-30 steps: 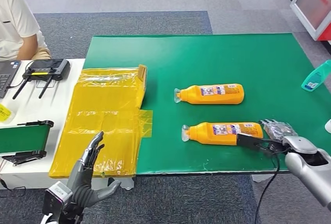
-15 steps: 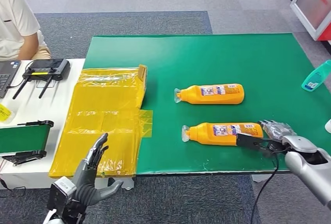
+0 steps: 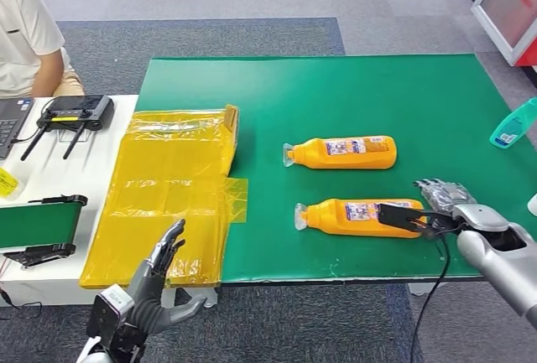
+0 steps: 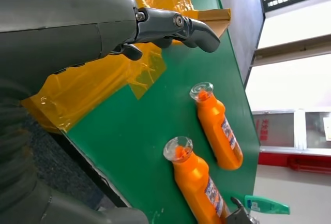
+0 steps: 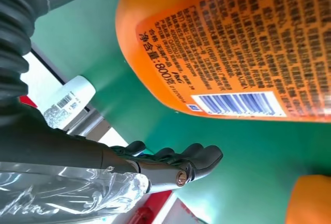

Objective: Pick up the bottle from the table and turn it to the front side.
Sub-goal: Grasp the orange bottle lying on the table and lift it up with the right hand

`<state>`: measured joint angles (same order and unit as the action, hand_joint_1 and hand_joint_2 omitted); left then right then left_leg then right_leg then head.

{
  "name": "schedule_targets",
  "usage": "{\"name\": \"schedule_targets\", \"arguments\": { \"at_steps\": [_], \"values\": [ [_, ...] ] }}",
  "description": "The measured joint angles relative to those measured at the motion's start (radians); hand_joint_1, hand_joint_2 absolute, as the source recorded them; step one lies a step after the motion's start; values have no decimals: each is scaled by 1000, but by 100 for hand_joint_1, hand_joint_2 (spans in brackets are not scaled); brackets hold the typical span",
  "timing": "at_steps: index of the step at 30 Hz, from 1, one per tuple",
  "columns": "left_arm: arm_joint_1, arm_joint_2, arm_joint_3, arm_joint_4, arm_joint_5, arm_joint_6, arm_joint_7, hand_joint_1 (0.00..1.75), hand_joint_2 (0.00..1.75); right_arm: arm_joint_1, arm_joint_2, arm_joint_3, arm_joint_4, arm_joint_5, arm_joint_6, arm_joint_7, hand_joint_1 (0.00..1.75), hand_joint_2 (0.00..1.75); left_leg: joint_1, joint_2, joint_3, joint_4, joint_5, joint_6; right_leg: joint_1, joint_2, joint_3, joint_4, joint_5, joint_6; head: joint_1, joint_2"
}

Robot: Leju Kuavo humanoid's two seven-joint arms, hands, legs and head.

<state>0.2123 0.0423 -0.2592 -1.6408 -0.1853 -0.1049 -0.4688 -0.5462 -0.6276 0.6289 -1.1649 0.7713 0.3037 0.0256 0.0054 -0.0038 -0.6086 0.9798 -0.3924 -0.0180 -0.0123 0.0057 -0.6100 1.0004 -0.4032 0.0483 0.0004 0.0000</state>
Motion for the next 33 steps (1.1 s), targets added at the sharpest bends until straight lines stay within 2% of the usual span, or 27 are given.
{"name": "schedule_targets", "arguments": {
  "at_steps": [11,23,27,33],
  "values": [
    [-22,-3,-18,26,56,-62,-18,0,175,-33,46,116,2,-77,67,-32,0,175,0,0,0,0,0,0,0,0,0,0,0,0,0,0],
    [-31,-6,-25,48,65,-62,-18,0,175,-84,89,214,16,-97,64,-26,0,175,0,0,0,0,1,0,0,0,0,0,0,0,0,0],
    [-31,-6,-25,51,69,-61,-18,0,175,-91,92,229,21,-109,55,-24,173,175,0,0,0,0,1,0,0,0,0,0,0,0,0,0],
    [-31,-6,-26,56,70,-58,-18,0,175,-92,95,242,24,-122,29,-23,175,175,0,0,0,0,1,0,0,0,0,0,0,0,0,0]
  ]
}}
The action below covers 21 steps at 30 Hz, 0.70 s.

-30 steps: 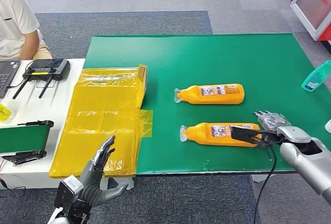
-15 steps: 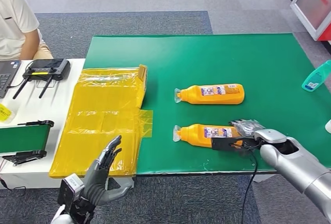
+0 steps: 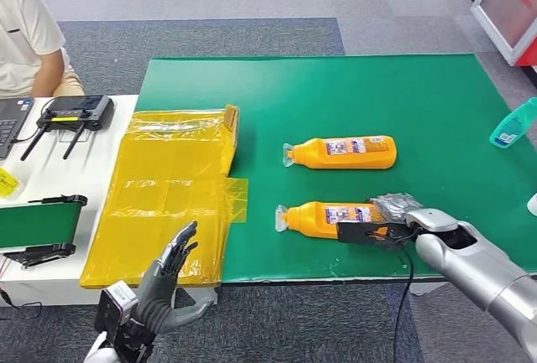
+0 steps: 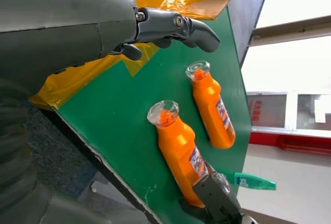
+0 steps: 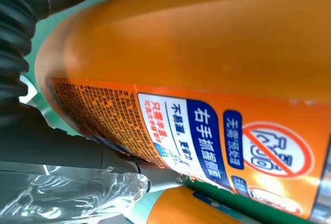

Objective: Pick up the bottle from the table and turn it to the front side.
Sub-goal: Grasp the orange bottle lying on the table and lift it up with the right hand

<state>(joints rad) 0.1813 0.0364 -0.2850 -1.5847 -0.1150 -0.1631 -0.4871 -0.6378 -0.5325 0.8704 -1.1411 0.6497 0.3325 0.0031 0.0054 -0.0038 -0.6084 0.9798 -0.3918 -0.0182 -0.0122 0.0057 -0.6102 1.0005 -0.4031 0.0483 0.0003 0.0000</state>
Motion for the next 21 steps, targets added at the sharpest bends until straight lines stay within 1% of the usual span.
{"name": "schedule_targets", "arguments": {
  "at_steps": [9,11,14,16,18,21],
  "values": [
    [3,1,0,0,1,7,-1,0,175,16,0,-13,-2,-37,-48,-2,175,175,0,0,0,0,0,0,0,0,0,0,0,0,0,0],
    [5,1,0,0,2,7,-2,0,175,35,1,-30,-7,-40,-88,-9,175,175,0,0,0,0,0,0,0,0,0,0,0,0,0,0],
    [11,0,1,0,2,7,-3,0,175,93,13,-77,-20,-22,-177,-28,175,175,0,0,0,0,0,0,0,0,0,0,0,0,0,0],
    [16,0,1,0,2,7,-5,0,175,145,31,-121,-33,-14,-232,-53,175,175,0,0,0,0,-1,0,0,0,0,0,0,0,0,0],
    [22,0,1,-1,3,7,-8,0,175,208,61,-176,-53,-8,-287,-92,175,175,1,0,0,0,-1,-1,1,0,0,0,-1,-1,0,0],
    [27,-1,1,-3,10,7,-10,0,175,305,120,-259,-94,-5,-347,-156,175,175,1,0,0,0,-2,-1,1,0,0,0,-2,-2,0,0]
  ]
}}
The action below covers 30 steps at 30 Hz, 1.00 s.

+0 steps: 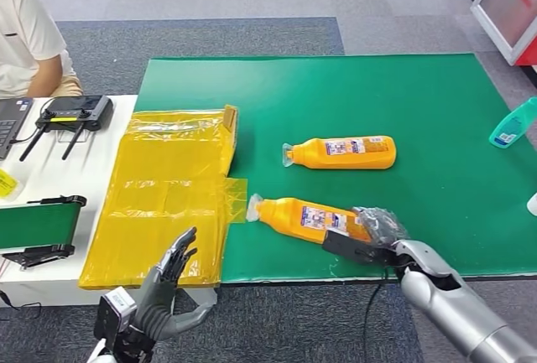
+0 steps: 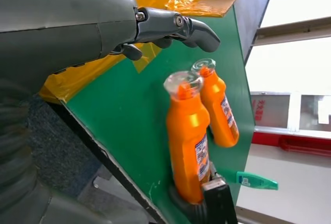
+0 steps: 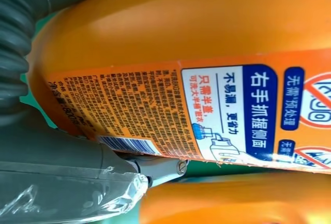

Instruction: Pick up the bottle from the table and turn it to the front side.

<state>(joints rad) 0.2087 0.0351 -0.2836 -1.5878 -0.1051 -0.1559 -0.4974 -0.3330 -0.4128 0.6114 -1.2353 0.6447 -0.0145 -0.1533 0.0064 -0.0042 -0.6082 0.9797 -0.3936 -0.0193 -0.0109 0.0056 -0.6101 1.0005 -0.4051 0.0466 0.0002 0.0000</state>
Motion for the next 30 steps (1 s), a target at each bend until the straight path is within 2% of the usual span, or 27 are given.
{"name": "schedule_targets", "arguments": {
  "at_steps": [8,13,17,22,26,30],
  "values": [
    [-6,-29,2,-7,47,-16,-1,0,175,230,187,-162,-136,-61,-69,-134,175,175,0,0,0,0,0,-1,0,0,-1,0,0,0,0,0],
    [-18,-49,0,-23,95,-23,-10,0,175,309,275,-196,-210,-87,-93,-185,175,175,0,0,0,0,0,0,0,0,-1,0,-1,0,0,0],
    [-44,-76,0,-31,232,-104,0,0,175,331,332,-189,-245,-24,-147,-182,175,175,0,0,0,0,0,-1,0,0,-1,0,0,0,0,0],
    [-76,-106,-1,-27,295,-150,26,0,175,334,376,-143,-276,-6,-158,-178,175,175,0,0,0,0,1,-1,0,0,-1,0,0,-1,0,0],
    [-91,-116,-6,-25,225,-103,34,0,175,337,387,-97,-295,69,-197,-164,175,175,0,0,0,0,0,-1,0,0,-1,0,0,-1,0,0],
    [-94,-120,-12,-24,226,-103,36,0,175,340,390,-66,-304,108,-212,-151,175,175,0,1,0,0,0,-1,0,0,-1,0,0,-1,0,0]
  ]
}}
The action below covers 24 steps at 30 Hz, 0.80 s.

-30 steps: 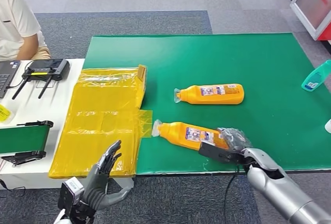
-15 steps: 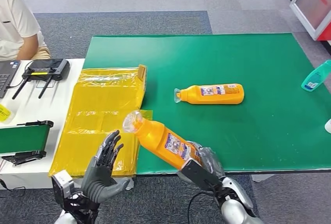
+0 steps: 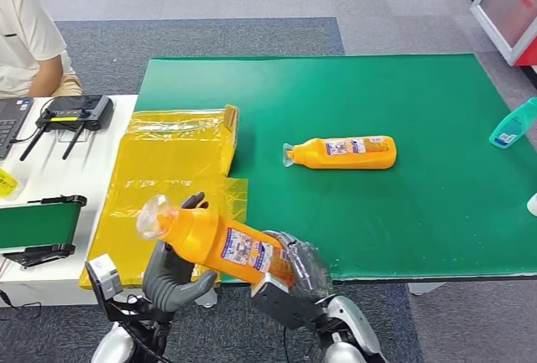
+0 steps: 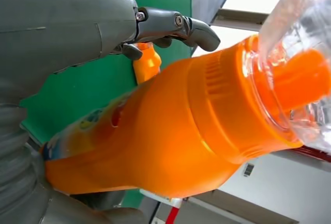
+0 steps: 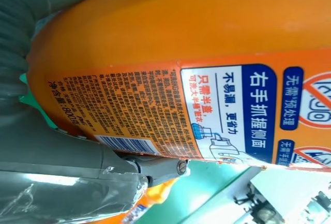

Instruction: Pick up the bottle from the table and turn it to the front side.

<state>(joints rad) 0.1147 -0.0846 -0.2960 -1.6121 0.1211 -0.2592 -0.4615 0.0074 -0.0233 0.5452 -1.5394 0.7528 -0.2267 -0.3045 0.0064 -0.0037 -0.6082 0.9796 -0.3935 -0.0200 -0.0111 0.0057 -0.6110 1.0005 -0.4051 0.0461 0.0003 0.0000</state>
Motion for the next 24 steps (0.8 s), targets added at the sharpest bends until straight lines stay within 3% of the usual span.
{"name": "schedule_targets", "arguments": {
  "at_steps": [14,15,18,19,24],
  "values": [
    [-31,-25,-36,40,99,-104,4,0,175,-14,-2,103,-23,66,-34,29,175,175,0,0,0,0,0,0,0,0,0,0,0,0,0,0],
    [-34,-25,-41,44,100,-106,5,10,175,-17,-2,106,-23,63,-35,28,175,175,0,0,0,0,0,0,0,0,0,0,0,0,0,0],
    [-40,-25,-57,56,86,-107,-2,141,175,-23,-2,111,-23,56,-38,25,175,175,0,0,0,0,0,0,0,0,0,0,0,0,0,0],
    [-42,-25,-62,60,80,-106,-5,175,175,-24,-2,112,-23,52,-39,23,175,175,0,0,0,0,0,0,0,0,0,0,0,0,0,0],
    [-52,-23,-79,76,64,-102,-15,175,175,-27,-4,113,-25,41,-42,20,175,175,0,0,0,0,0,0,0,0,0,0,0,0,0,0]
  ]
}}
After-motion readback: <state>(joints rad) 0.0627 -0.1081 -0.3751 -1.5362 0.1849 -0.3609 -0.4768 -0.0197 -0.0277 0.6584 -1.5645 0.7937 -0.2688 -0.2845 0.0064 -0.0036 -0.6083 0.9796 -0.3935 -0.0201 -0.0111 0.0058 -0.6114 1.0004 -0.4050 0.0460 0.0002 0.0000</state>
